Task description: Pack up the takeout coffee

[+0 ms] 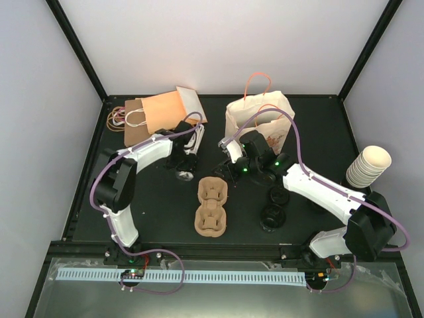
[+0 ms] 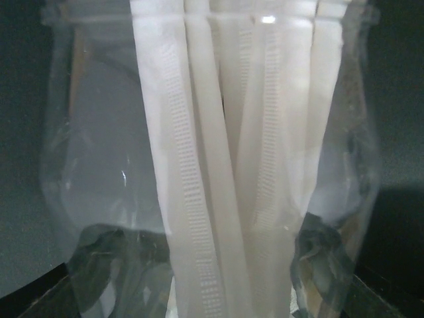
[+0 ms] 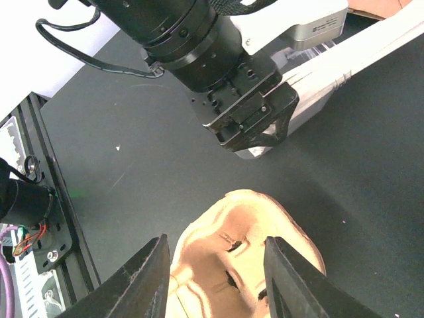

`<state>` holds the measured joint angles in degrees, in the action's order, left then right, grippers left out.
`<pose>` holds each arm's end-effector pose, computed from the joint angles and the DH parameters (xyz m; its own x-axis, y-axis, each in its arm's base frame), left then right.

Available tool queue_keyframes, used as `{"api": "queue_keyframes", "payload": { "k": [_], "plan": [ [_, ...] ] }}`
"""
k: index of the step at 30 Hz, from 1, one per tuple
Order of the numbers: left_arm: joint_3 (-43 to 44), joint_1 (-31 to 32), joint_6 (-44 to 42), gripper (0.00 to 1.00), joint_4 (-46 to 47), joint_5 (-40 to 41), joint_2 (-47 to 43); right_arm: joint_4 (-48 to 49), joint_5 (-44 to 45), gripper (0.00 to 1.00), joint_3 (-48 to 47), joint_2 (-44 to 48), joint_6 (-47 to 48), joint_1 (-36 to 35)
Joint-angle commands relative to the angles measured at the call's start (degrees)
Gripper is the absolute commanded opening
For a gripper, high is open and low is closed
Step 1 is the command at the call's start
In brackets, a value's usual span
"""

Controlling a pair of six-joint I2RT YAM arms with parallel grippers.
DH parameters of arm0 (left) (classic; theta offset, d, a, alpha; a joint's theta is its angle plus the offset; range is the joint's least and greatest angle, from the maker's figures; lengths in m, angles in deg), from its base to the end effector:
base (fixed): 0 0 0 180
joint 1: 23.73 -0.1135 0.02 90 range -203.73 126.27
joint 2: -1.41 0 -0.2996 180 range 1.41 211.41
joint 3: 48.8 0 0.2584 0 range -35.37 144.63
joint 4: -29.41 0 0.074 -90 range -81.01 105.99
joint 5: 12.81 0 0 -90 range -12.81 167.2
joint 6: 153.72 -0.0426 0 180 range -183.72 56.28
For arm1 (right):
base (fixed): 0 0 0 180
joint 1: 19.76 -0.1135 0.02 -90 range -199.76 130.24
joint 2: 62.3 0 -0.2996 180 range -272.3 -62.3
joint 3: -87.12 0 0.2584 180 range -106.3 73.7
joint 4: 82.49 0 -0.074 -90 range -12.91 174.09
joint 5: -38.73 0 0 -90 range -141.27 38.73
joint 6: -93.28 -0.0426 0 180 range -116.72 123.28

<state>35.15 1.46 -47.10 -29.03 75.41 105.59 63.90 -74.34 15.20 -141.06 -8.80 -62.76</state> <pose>0.3241 -0.1539 0.2003 -0.9735 0.1419 -0.1795 0.1592 0.9836 -0.0854 0.2112 0.2197 0.3031 -0.6409 -0.3344 -0.6909 -0.7275 0.5517 0.4079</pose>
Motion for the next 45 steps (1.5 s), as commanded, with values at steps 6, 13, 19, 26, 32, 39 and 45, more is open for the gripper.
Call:
{"api": "queue_keyframes", "payload": {
  "k": [6, 13, 19, 26, 32, 39, 45],
  "plan": [
    [-1.88, -0.40, -1.75, 0.47, 5.92, 0.31, 1.44, -0.45, 1.06, 0.43, -0.75, 1.03, 0.20, 0.12],
    [-6.46, -0.32, -3.63, 0.45, 10.00, -1.66, -2.15, -0.24, 1.67, 0.43, -1.52, 2.27, -0.09, 0.16],
    [-9.25, -0.08, -4.09, 0.45, 12.63, -1.65, -4.73, -0.61, 1.71, 0.43, -1.03, 2.75, -0.07, 0.12],
    [-12.81, 0.94, -3.46, 0.43, 15.56, -2.64, -8.33, -0.56, 1.71, 0.43, -0.91, 3.26, -0.58, 0.11],
    [-14.51, 1.80, -3.69, 0.43, 15.51, -3.41, -10.19, -0.65, 1.71, 0.43, -1.09, 3.69, -0.56, 0.11],
    [-17.17, 2.69, -3.90, 0.44, 17.98, -3.39, -12.65, -0.51, 1.61, 0.43, -0.44, 4.33, -0.84, 0.11],
    [-18.86, 3.91, -4.01, 0.44, 20.04, -3.93, -14.04, -0.79, 2.19, 0.43, -0.30, 4.82, -0.76, 0.12]
  ]
}}
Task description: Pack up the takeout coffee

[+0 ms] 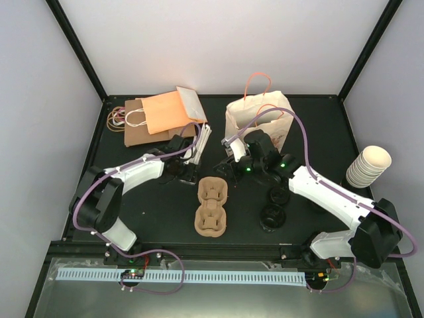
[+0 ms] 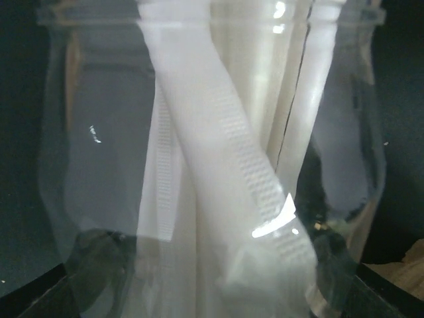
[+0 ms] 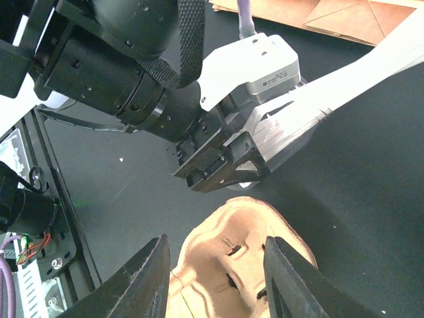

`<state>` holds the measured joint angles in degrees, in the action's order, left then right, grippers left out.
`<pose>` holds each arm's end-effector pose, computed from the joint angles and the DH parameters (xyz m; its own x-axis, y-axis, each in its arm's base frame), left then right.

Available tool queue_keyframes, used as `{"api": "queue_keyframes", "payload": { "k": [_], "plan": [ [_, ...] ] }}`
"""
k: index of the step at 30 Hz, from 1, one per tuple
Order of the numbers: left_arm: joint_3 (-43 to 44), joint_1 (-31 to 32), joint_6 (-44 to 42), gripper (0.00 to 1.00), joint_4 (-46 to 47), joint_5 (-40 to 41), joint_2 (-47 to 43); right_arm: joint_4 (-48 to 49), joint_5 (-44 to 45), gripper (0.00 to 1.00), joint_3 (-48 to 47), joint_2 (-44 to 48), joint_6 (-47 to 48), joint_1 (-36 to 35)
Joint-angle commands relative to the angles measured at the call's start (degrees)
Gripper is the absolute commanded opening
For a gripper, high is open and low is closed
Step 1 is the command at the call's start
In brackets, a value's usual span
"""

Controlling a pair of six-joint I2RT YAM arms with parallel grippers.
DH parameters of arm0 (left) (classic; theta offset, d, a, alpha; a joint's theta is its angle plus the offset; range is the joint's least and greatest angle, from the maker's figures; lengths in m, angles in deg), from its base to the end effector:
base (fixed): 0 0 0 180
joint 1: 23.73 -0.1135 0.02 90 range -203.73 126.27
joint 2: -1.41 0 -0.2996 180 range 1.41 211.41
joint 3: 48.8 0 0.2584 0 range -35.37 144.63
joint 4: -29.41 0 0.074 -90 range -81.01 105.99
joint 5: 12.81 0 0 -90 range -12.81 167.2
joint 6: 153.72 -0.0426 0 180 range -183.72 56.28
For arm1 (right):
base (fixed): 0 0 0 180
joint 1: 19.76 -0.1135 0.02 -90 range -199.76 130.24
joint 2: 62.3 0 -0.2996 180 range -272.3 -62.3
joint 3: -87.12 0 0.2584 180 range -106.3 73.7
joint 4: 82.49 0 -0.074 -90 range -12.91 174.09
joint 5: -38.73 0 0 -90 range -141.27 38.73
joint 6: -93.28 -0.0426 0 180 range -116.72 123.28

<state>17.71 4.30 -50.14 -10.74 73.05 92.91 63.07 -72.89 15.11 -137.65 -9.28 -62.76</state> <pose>0.2731 -0.1489 0.1981 -0.8949 0.2111 -0.3933 0.2936 0.9420 -0.1624 0.2028 0.2106 0.3187 -0.6215 -0.3032 -0.7224 -0.7293 0.5606 0.3922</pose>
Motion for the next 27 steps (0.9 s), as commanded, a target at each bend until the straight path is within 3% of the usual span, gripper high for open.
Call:
{"api": "queue_keyframes", "payload": {
  "k": [1, 15, 27],
  "plan": [
    [-1.84, 1.26, -0.96, 0.44, 2.19, -1.53, -1.75, -0.07, 0.82, 0.42, -0.35, 1.50, -0.34, 0.16],
    [-9.50, 2.60, 0.08, 0.44, 9.22, -0.40, -9.77, -1.39, 2.22, 0.43, -1.25, 2.91, -0.76, 0.13],
    [-18.58, 3.24, 0.51, 0.45, 16.92, 1.87, -24.56, -2.46, -0.19, 0.44, -3.87, 3.18, -2.05, 0.15]
  ]
}}
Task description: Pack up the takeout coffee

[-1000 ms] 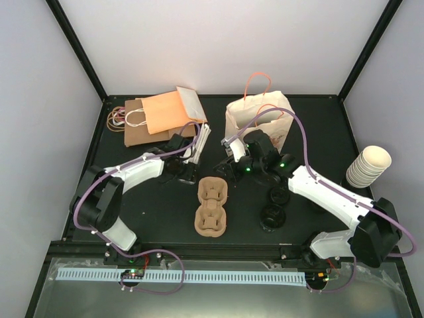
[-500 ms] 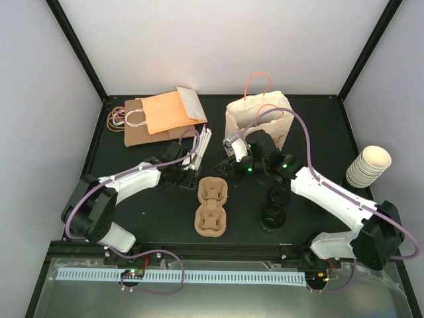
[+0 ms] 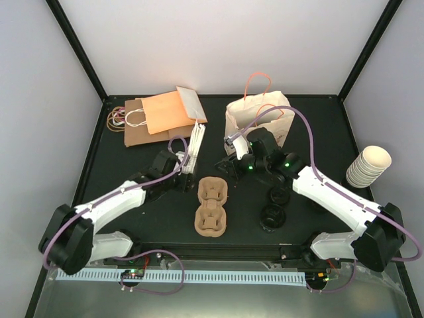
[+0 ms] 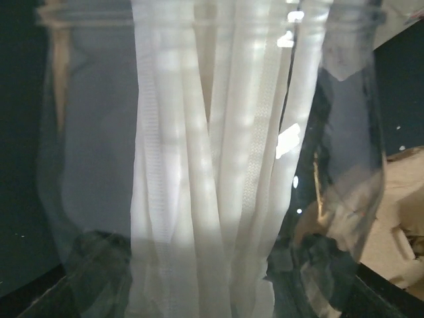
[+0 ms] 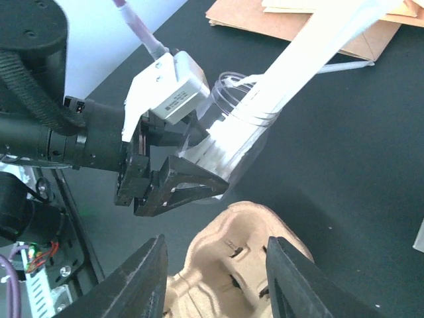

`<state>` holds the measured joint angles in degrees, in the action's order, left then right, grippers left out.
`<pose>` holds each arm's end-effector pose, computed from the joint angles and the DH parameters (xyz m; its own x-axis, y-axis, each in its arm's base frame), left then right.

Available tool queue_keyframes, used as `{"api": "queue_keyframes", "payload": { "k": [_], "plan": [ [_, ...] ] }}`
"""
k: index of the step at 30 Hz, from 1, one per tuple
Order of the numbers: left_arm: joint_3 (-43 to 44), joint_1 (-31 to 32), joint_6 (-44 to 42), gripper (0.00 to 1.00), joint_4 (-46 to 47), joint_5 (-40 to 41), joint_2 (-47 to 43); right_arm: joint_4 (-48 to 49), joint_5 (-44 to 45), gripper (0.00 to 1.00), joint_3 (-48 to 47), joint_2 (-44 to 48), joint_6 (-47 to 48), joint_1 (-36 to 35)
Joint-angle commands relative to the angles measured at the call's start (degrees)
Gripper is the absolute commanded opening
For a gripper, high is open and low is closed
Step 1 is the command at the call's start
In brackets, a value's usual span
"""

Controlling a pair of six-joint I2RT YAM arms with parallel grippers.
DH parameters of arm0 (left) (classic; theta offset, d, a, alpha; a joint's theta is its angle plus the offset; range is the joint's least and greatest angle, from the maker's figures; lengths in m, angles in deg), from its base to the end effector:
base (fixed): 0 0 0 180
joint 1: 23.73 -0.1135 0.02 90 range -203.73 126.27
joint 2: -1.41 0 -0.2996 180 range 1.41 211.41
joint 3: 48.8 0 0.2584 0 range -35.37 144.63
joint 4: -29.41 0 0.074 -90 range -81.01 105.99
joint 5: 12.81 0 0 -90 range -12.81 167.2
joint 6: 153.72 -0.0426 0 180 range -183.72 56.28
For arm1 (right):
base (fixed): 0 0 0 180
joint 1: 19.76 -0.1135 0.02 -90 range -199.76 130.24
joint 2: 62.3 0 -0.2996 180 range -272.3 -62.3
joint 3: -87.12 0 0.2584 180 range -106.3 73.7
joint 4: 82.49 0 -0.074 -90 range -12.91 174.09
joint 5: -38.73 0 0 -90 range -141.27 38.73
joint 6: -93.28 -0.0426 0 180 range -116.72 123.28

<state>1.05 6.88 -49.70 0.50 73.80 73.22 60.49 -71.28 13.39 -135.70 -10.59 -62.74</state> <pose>0.2050 -0.1242 0.2111 -0.7787 0.1797 -0.6012 0.3626 0.9108 -0.1974 0.1980 0.2044 0.3340 -0.6261 -0.2755 -0.7295 -0.7120 0.5834 0.3907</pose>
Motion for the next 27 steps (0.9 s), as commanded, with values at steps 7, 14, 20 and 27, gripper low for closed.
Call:
{"api": "queue_keyframes", "payload": {
  "k": [7, 14, 20, 27],
  "plan": [
    [-6.91, 1.01, -1.24, 0.45, 12.26, 0.95, -14.74, -3.13, -4.27, 0.48, -7.24, -1.09, -4.06, -0.15],
    [-11.62, 1.22, -3.26, 0.45, 21.89, -1.18, -23.23, -2.40, -3.80, 0.55, -11.44, -2.55, -6.35, -3.92],
    [-14.94, 1.29, -4.35, 0.46, 29.67, -5.15, -30.66, 2.66, -1.74, 0.68, -11.08, -1.79, -3.88, -6.15],
    [-15.40, 1.38, -4.91, 0.46, 30.78, -8.66, -35.76, 6.01, -0.10, 0.83, -11.95, -1.89, 0.00, -7.81]
  ]
}}
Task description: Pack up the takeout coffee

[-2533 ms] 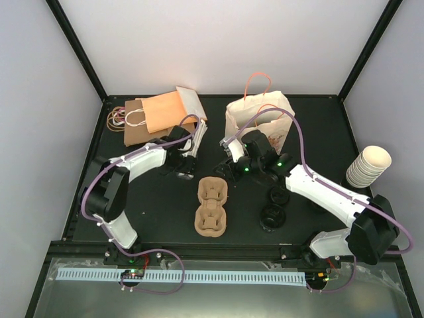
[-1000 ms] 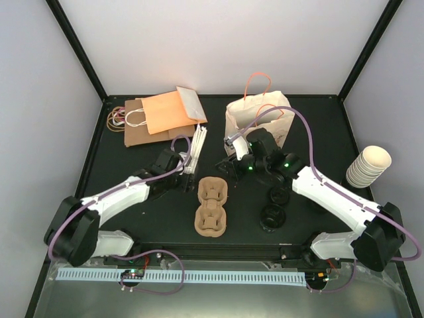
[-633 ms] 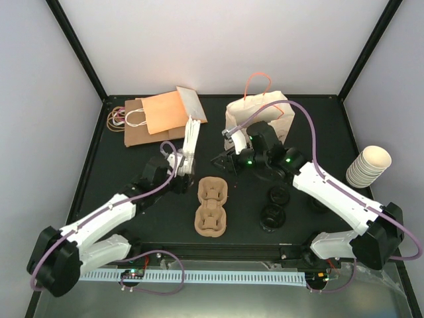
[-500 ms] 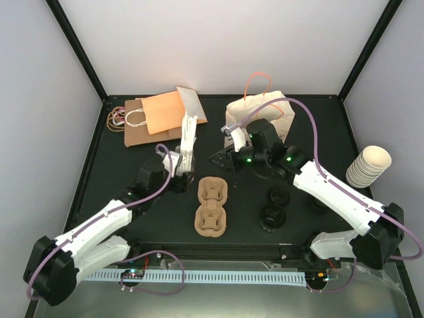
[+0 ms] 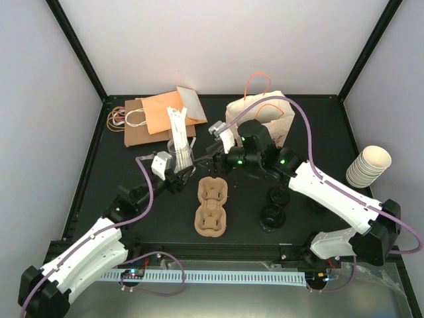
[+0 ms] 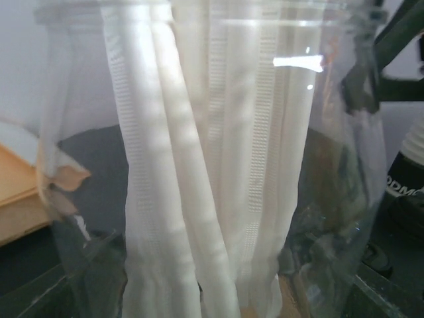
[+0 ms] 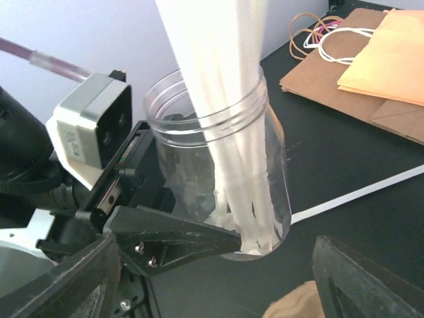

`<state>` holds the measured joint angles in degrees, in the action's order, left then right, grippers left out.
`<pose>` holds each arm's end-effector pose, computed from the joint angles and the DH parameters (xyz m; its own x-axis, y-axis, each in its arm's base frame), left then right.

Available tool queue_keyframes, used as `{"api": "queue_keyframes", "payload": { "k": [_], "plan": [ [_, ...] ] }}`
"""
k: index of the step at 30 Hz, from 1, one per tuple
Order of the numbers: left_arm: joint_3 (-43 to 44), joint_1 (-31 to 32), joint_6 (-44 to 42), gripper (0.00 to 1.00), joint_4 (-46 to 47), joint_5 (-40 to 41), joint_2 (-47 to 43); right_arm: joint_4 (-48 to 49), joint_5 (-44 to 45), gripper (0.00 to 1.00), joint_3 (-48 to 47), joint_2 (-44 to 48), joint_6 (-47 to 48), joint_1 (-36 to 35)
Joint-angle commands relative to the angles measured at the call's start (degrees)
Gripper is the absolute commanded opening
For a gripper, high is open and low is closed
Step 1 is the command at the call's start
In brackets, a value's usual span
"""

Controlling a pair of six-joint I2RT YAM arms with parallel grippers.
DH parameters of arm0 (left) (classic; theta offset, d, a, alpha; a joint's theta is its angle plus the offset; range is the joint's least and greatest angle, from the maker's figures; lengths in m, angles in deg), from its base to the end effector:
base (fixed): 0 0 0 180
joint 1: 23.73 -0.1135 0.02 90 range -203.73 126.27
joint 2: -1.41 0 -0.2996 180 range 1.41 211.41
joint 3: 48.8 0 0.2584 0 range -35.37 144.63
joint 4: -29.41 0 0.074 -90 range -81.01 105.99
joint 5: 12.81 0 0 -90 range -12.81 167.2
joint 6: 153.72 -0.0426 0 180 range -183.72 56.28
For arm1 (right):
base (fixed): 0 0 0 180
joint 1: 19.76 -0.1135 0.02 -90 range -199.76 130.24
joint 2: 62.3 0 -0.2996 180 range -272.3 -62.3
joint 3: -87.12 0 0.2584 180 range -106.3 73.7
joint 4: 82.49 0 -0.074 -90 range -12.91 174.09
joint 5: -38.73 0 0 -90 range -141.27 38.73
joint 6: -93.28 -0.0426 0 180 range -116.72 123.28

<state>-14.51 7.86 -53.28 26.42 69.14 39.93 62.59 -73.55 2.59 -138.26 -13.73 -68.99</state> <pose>0.1319 -0.0881 0.2664 -0.2207 -0.0749 -0.9725 0.6071 0.7698 -0.1971 0.1866 0.2411 0.3923 -0.5471 -0.2199 -0.8077 -0.7975 0.4301 0.4231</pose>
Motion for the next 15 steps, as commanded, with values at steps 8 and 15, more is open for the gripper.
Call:
{"api": "queue_keyframes", "payload": {
  "k": [8, 15],
  "plan": [
    [0.84, 0.78, -1.34, 0.46, 7.03, -9.10, -4.27, 10.46, 5.96, 1.00, -0.78, 2.51, 5.67, -3.23],
    [3.27, 1.07, -1.90, 0.46, 5.62, -11.22, -3.86, 14.08, 5.35, 1.00, -1.41, 2.44, 11.40, -4.38]
  ]
}}
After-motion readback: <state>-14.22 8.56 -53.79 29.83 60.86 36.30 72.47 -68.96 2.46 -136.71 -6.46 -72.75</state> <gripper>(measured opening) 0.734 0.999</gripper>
